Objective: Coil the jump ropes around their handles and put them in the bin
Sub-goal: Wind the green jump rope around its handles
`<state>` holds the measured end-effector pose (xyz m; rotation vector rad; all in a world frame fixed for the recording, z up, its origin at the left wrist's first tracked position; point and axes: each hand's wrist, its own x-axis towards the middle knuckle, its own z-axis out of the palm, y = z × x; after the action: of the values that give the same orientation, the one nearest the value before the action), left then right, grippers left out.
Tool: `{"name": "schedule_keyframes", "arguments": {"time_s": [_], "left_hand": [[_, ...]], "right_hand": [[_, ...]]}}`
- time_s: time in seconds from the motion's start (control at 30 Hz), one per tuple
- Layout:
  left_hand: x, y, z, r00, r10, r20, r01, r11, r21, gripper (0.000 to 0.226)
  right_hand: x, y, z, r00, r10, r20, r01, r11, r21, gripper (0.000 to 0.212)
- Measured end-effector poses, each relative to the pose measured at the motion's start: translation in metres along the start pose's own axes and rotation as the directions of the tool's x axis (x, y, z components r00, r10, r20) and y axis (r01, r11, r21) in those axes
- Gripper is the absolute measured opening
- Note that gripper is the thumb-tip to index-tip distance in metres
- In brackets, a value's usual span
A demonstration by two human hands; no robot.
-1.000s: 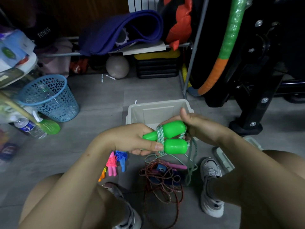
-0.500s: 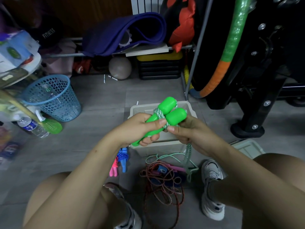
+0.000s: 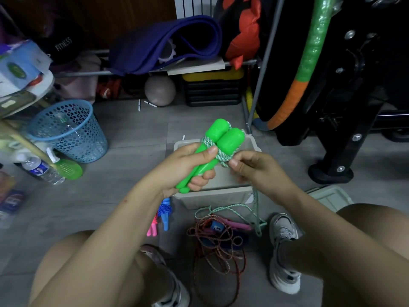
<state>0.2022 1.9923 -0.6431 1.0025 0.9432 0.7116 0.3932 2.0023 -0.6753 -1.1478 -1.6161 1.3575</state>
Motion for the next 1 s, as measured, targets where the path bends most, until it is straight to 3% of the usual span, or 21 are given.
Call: {"name": "schedule_keyframes", "arguments": {"time_s": [0.1,0.2,0.33,0.47,0.53,0.57,0.63,0.7,0.9,1.0], "left_hand": [[0.001,-0.001,0.002,1.0,0.018,-0.023,-0.019,0.999,-0.047,0.032],[0.002,0.001,0.002,0.999,0.033,-0.029,-0.035,0.997,-0.075,0.033],[0.002,0.002,0.002,0.999,0.031,-0.021,-0.033,0.994,-0.104,0.032],[0.004,0.003,0.002,0.996,0.043,-0.077,-0.048,0.997,-0.055,0.025],[0.005,0.002,0.001,0.99,0.053,-0.129,-0.053,0.999,0.003,0.018],[0.006,0.0,0.002,0.986,0.052,-0.158,-0.048,0.998,0.028,0.017],[0.007,-0.003,0.003,0.976,0.049,-0.214,-0.037,0.998,0.058,0.016],[0.009,-0.006,0.003,0.962,0.047,-0.269,-0.025,0.996,0.085,0.014],[0.012,-0.008,0.007,0.963,0.095,-0.252,-0.029,0.967,0.253,0.01],[0.01,-0.005,0.006,0.988,0.056,-0.143,-0.029,0.983,0.18,0.008]], "right_hand": [[0.0,0.004,0.008,0.999,-0.047,-0.005,0.046,0.991,-0.126,0.024],[-0.004,0.005,0.018,0.998,0.01,0.063,-0.014,0.998,0.057,0.024],[-0.004,0.009,0.023,0.995,0.021,0.094,-0.028,0.997,0.07,0.02],[-0.006,0.007,0.028,0.99,0.091,0.107,-0.112,0.97,0.215,0.034],[-0.009,0.002,0.033,0.998,0.047,0.042,-0.051,0.993,0.108,0.022],[-0.011,0.0,0.035,1.0,-0.019,-0.007,0.019,0.999,-0.043,0.022],[-0.013,-0.002,0.034,0.987,-0.153,-0.055,0.12,0.91,-0.396,0.035],[-0.014,-0.008,0.029,0.973,-0.216,-0.082,0.128,0.8,-0.587,0.035],[-0.014,-0.02,0.016,0.975,-0.217,-0.039,0.142,0.753,-0.642,0.022],[-0.017,-0.024,0.014,0.973,-0.232,-0.015,0.18,0.793,-0.583,0.02]]}}
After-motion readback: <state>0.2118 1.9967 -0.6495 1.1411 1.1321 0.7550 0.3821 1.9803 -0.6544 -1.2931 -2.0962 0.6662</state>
